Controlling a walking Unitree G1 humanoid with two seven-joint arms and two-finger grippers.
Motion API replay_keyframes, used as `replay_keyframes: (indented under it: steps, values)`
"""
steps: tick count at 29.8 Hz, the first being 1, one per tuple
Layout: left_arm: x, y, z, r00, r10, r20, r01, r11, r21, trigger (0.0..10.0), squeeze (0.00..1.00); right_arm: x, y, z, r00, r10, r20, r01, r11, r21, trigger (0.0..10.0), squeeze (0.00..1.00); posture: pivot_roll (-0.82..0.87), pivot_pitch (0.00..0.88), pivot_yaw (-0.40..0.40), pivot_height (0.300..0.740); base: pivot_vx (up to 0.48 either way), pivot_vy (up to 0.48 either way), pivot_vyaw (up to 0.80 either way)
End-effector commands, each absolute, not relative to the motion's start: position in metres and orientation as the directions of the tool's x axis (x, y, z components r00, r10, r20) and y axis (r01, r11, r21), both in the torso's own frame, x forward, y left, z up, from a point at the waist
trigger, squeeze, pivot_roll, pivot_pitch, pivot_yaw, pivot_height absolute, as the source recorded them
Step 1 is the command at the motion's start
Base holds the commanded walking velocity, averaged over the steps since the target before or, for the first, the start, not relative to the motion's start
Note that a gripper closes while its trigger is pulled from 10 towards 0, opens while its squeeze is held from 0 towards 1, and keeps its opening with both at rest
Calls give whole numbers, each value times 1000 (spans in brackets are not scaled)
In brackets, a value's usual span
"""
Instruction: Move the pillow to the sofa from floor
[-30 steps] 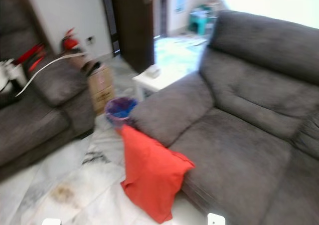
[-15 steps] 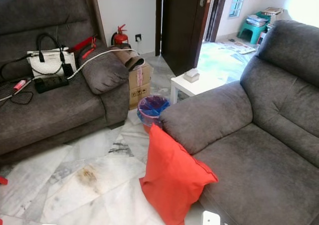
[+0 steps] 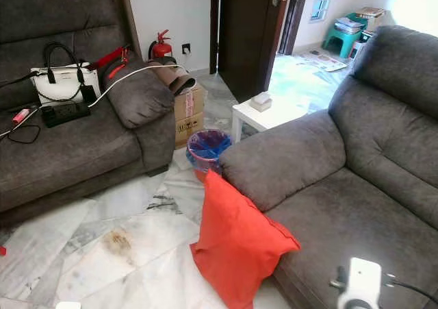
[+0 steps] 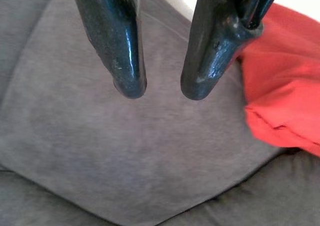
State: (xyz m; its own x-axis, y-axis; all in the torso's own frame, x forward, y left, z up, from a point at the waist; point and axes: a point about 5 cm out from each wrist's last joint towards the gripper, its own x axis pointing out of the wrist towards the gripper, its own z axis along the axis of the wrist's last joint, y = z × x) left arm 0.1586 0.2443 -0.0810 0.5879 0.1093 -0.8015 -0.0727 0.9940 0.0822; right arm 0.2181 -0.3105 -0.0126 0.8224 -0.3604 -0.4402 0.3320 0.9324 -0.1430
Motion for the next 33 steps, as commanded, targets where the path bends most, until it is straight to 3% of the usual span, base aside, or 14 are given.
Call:
replay_keyframes:
  steps: [1,6,10,13,15,17,19,20,26,33]
  values:
    - [155,246,-82,586,111,-802,-88,993,74,10000,0,218,-320,-1,867,-354,-351,329,935,-129,10000,0,184,74,-31,740,0,0,0]
    - [154,246,-82,586,108,-803,-80,994,75,10000,0,209,-312,10,936,-282,-210,272,959,-74,10000,0,151,74,-31,740,0,0,0]
    - [154,244,-83,586,98,-804,-69,995,70,10000,0,181,-295,-8,945,-178,-273,163,984,-77,10000,0,146,63,-34,740,0,0,0]
    - [154,243,-83,591,94,-801,-63,996,70,10000,0,154,-294,-33,890,-173,-422,150,985,-87,10000,0,148,60,-39,740,0,0,0]
    - [155,243,-82,594,96,-799,-66,995,71,10000,0,133,-291,-55,797,-203,-568,184,979,-92,10000,0,152,51,-41,740,0,0,0]
    - [156,242,-82,594,97,-798,-66,995,72,10000,0,120,-287,-67,723,-219,-655,207,974,-97,10000,0,160,46,-40,740,0,0,0]
    - [156,242,-82,595,97,-798,-66,995,72,10000,0,117,-286,-69,710,-221,-668,213,972,-96,10000,0,160,46,-40,740,0,0,0]
    - [156,242,-82,595,98,-798,-67,995,73,10000,0,110,-282,-77,652,-236,-720,241,965,-99,10000,0,176,38,-41,740,0,0,0]
    - [158,241,-82,597,97,-797,-58,995,79,10000,0,120,-262,-87,580,-233,-780,318,947,-47,10000,0,165,39,-31,740,0,0,0]
    - [160,241,-81,604,102,-791,-74,995,72,10000,0,152,-234,-85,616,-156,-772,263,965,14,10000,0,172,53,-25,740,0,0,0]
